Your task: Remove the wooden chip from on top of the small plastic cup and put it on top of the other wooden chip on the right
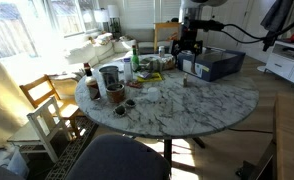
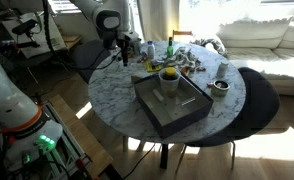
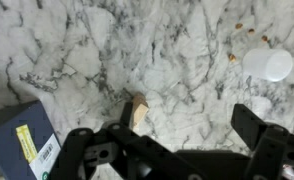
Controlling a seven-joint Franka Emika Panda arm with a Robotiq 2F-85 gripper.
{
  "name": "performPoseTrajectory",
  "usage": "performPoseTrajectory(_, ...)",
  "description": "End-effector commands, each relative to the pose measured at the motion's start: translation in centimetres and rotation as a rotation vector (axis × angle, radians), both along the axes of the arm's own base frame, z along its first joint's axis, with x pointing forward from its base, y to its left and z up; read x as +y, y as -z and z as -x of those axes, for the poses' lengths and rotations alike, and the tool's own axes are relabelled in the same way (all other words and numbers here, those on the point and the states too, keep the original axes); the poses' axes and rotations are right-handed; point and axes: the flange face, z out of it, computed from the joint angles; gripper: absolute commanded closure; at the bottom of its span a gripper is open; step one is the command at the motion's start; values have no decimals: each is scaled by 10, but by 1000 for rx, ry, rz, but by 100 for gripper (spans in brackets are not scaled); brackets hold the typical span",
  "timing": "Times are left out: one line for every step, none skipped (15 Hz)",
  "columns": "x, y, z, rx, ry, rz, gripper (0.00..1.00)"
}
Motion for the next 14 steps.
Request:
performPoseTrajectory(-4,-30,40,-13,-188,30,0)
performPoseTrajectory(-8,-37,46,-17,-225,49,0)
performPoseTrajectory(-11,-44,52,-28,-253,66,0)
performPoseTrajectory(-14,-51,58,-45,-281,78,0)
performPoseTrajectory(-18,-57,63,-61,-308,98,0)
performPoseTrajectory(-22,-63,70,-78,-332,125,0)
performPoseTrajectory(-27,-68,76,-103,-347,154,0)
performPoseTrajectory(-33,-73,83,-116,-359,172,0)
performPoseTrajectory(-23,-67,58,-81,-317,127,0)
performPoseTrajectory(-28,-72,65,-90,-328,142,0)
performPoseTrajectory(-30,-75,70,-96,-334,149,0)
performPoseTrajectory(-31,-77,73,-99,-337,152,0)
performPoseTrajectory(-31,-78,75,-101,-338,153,0)
performPoseTrajectory(-31,-78,75,-102,-339,154,0)
